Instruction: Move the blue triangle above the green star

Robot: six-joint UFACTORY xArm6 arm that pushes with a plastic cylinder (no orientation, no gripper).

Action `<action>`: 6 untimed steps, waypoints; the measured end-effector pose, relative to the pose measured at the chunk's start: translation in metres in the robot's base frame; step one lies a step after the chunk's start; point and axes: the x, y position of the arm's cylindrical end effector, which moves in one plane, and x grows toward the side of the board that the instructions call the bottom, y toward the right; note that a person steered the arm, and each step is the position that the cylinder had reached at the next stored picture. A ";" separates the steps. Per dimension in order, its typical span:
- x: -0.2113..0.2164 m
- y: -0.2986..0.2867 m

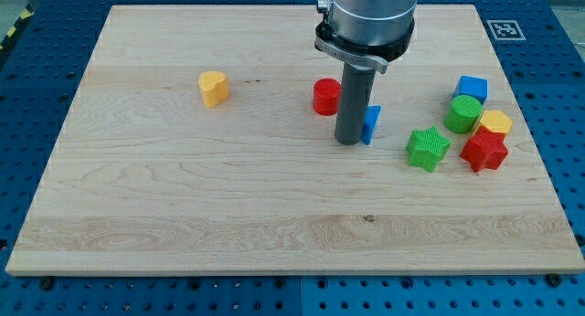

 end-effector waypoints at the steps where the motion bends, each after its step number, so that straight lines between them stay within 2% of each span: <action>1: 0.000 -0.014; 3: -0.020 -0.018; 6: -0.020 0.044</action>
